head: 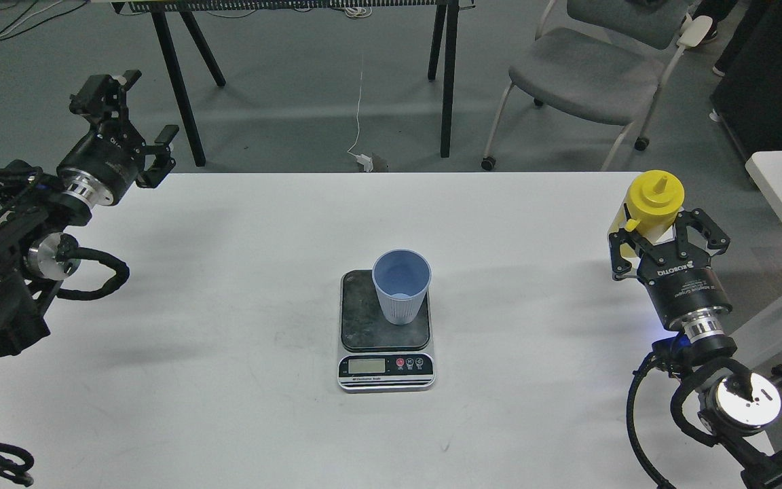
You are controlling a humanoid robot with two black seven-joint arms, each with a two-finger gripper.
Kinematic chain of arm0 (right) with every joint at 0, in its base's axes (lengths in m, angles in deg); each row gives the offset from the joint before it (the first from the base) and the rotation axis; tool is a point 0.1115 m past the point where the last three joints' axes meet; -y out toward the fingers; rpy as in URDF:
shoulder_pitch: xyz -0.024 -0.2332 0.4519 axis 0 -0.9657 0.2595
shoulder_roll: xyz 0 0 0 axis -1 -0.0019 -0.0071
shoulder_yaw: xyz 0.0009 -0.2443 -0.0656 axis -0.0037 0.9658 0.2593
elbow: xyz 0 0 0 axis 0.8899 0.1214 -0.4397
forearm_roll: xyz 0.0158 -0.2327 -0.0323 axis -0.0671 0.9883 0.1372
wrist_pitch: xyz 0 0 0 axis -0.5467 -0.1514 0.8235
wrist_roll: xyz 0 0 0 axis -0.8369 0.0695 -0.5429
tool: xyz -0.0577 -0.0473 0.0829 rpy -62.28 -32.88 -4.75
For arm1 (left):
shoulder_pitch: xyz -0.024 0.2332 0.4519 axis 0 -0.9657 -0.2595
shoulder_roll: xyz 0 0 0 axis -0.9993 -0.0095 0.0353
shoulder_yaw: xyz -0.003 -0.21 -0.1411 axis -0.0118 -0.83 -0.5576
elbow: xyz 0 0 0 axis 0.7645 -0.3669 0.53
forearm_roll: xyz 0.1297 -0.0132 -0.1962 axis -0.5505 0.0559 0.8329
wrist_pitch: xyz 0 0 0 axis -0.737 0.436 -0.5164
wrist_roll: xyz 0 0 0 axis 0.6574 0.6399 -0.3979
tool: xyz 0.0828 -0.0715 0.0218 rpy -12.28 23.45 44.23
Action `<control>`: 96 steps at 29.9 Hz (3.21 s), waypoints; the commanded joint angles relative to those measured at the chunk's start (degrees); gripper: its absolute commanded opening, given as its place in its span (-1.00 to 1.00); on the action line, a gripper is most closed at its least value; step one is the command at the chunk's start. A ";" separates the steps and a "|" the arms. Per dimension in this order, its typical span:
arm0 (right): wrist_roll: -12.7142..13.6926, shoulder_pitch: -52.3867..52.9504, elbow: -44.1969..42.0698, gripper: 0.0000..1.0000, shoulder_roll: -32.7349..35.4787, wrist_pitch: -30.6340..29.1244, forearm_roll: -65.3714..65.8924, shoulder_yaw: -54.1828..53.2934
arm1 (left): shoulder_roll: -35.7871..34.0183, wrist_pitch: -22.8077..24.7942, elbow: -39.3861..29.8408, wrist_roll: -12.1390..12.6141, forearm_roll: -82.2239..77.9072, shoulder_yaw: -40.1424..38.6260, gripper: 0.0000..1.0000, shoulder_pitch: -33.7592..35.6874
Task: Pour seasoning into cup on scale with both arms
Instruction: 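Turn the bottle upright and lower it toward the table, then set the yellow bottle down and open the right gripper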
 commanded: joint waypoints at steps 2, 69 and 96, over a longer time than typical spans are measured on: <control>-0.79 -0.02 -3.12 -0.88 -3.27 0.01 0.04 -1.15 | 0.00 0.00 0.00 -0.01 0.00 0.00 0.97 -0.09; -1.76 -3.71 -10.34 0.97 -9.43 0.01 5.23 1.22 | 0.09 0.00 0.00 -0.01 -0.18 0.08 0.97 0.35; -1.23 -6.37 -14.90 0.98 18.41 0.01 5.32 1.48 | 0.00 0.00 0.00 -0.01 -0.18 0.08 0.98 0.44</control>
